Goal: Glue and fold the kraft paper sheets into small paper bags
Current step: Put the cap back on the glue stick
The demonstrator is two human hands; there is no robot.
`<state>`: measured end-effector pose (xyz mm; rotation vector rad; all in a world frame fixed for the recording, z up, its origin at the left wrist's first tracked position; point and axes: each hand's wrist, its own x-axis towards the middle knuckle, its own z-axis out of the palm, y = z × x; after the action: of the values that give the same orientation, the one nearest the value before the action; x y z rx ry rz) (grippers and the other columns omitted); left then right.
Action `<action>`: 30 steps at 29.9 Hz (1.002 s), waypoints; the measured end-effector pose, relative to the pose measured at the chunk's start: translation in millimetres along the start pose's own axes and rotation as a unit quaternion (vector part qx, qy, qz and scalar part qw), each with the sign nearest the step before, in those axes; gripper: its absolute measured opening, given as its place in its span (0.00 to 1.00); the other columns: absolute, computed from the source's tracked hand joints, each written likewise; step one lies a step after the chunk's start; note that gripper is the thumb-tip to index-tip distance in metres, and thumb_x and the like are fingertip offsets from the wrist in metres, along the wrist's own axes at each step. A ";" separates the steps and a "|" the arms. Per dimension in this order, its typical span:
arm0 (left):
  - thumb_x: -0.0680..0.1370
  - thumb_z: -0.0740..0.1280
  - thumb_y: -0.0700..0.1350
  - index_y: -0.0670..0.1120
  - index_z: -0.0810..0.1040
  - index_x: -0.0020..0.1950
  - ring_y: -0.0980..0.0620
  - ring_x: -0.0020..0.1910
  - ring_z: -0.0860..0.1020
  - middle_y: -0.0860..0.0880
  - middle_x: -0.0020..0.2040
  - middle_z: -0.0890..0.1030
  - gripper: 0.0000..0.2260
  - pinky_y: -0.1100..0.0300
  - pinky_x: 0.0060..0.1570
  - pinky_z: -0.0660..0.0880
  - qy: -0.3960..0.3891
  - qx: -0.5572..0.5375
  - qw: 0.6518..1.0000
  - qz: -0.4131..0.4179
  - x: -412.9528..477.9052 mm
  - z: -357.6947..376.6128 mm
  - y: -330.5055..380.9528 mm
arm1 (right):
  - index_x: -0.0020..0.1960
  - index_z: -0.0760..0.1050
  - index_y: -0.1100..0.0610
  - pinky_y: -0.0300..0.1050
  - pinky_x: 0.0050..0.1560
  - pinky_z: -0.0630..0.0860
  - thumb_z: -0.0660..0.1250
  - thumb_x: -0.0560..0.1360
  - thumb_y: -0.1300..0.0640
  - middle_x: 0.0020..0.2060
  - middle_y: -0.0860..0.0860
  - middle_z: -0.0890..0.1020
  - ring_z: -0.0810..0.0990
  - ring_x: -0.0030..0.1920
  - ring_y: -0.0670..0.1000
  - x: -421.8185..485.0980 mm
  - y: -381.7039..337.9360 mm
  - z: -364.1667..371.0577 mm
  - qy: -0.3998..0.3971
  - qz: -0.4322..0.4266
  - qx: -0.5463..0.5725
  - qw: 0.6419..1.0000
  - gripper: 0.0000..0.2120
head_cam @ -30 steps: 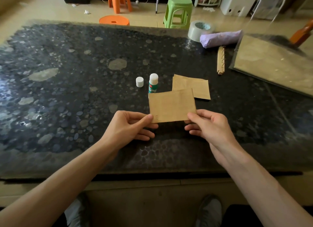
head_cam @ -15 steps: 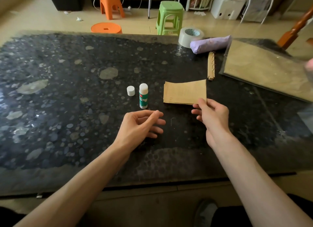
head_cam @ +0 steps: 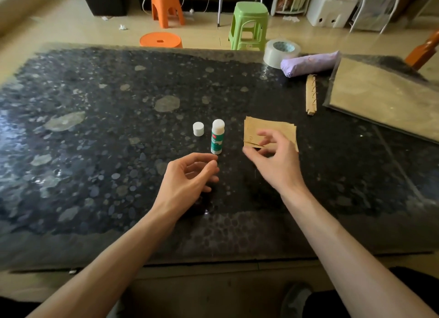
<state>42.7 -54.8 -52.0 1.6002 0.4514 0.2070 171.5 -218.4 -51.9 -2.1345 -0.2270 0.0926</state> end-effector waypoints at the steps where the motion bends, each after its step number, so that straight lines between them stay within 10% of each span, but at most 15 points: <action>1: 0.81 0.70 0.46 0.50 0.84 0.57 0.51 0.46 0.86 0.49 0.47 0.87 0.07 0.58 0.44 0.83 0.005 0.004 1.000 0.002 -1.2 -4.4 -0.3 | 0.65 0.76 0.45 0.32 0.45 0.75 0.79 0.74 0.48 0.55 0.42 0.79 0.81 0.49 0.40 -1.7 -2.2 7.8 -0.027 -0.013 0.004 1.000 0.22; 12: 0.81 0.70 0.43 0.51 0.84 0.55 0.51 0.46 0.86 0.50 0.46 0.86 0.06 0.58 0.43 0.82 0.046 0.031 0.998 0.031 -17.8 -47.6 0.0 | 0.54 0.80 0.47 0.33 0.51 0.75 0.76 0.77 0.50 0.43 0.36 0.82 0.81 0.48 0.36 -8.0 -27.6 64.4 -0.056 -0.082 0.035 0.994 0.08; 22: 0.77 0.74 0.45 0.49 0.83 0.61 0.47 0.48 0.85 0.46 0.49 0.85 0.12 0.54 0.52 0.83 0.037 0.005 0.994 0.098 -19.9 -41.8 12.2 | 0.64 0.77 0.47 0.45 0.55 0.82 0.69 0.83 0.50 0.51 0.40 0.84 0.84 0.54 0.43 -54.4 -42.4 48.0 -0.242 -0.190 0.069 0.949 0.10; 30: 0.79 0.70 0.48 0.47 0.84 0.60 0.56 0.48 0.80 0.49 0.53 0.85 0.11 0.60 0.48 0.74 0.001 -0.108 0.993 0.047 -11.6 -41.9 18.0 | 0.64 0.82 0.56 0.49 0.55 0.83 0.67 0.83 0.51 0.50 0.53 0.88 0.87 0.52 0.52 -72.9 -33.9 39.5 -0.254 0.018 0.261 0.931 0.13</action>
<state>18.3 -21.7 -29.0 1.4091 0.3425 0.3187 89.6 -182.3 -46.5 -1.5488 -0.4147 0.6596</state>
